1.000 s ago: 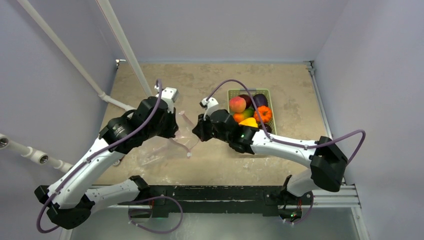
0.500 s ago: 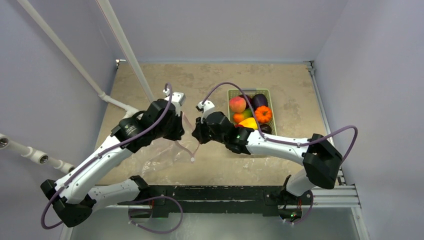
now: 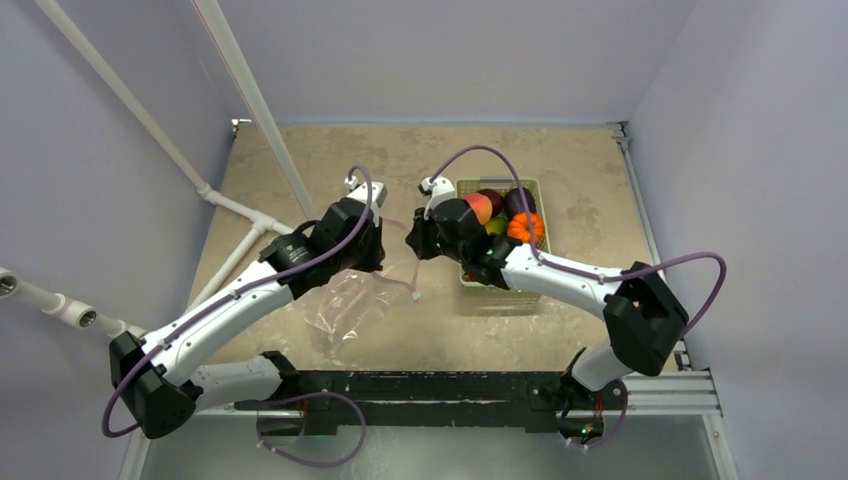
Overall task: Place the food in the zip-top bag and seal the zipper
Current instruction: Open the zipper of the food storage bag.
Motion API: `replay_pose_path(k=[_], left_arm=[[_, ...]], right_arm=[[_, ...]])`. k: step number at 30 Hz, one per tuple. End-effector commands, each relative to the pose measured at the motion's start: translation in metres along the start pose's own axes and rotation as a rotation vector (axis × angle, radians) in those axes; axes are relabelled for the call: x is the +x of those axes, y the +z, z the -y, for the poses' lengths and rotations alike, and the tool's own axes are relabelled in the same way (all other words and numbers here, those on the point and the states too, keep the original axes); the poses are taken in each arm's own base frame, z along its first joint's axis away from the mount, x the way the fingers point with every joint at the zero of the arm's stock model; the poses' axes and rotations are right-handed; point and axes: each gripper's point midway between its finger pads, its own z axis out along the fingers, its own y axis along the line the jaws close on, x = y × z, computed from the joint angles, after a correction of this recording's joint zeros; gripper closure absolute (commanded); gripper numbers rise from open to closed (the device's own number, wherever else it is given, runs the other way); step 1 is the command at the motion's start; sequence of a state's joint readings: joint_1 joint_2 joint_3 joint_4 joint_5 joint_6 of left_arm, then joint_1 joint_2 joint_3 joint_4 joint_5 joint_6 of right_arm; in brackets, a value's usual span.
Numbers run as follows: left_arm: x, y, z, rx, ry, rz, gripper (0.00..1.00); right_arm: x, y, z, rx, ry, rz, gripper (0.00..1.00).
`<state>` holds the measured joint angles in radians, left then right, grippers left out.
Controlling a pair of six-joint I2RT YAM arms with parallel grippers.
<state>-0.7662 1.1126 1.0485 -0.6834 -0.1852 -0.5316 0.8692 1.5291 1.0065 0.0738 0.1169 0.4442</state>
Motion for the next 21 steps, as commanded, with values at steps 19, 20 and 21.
replay_pose_path(k=[19, 20, 21], left_arm=[[-0.037, 0.029, 0.006, -0.029, 0.093, 0.098, 1.00], [-0.038, 0.029, 0.007, -0.027, 0.096, 0.098, 1.00], [-0.040, 0.028, 0.007, -0.030, 0.100, 0.098, 1.00]], right_arm=[[-0.118, -0.078, 0.075, 0.327, 0.066, 0.264, 0.30], [-0.122, -0.079, 0.084, 0.348, 0.069, 0.271, 0.26], [-0.125, -0.080, 0.091, 0.366, 0.074, 0.276, 0.23]])
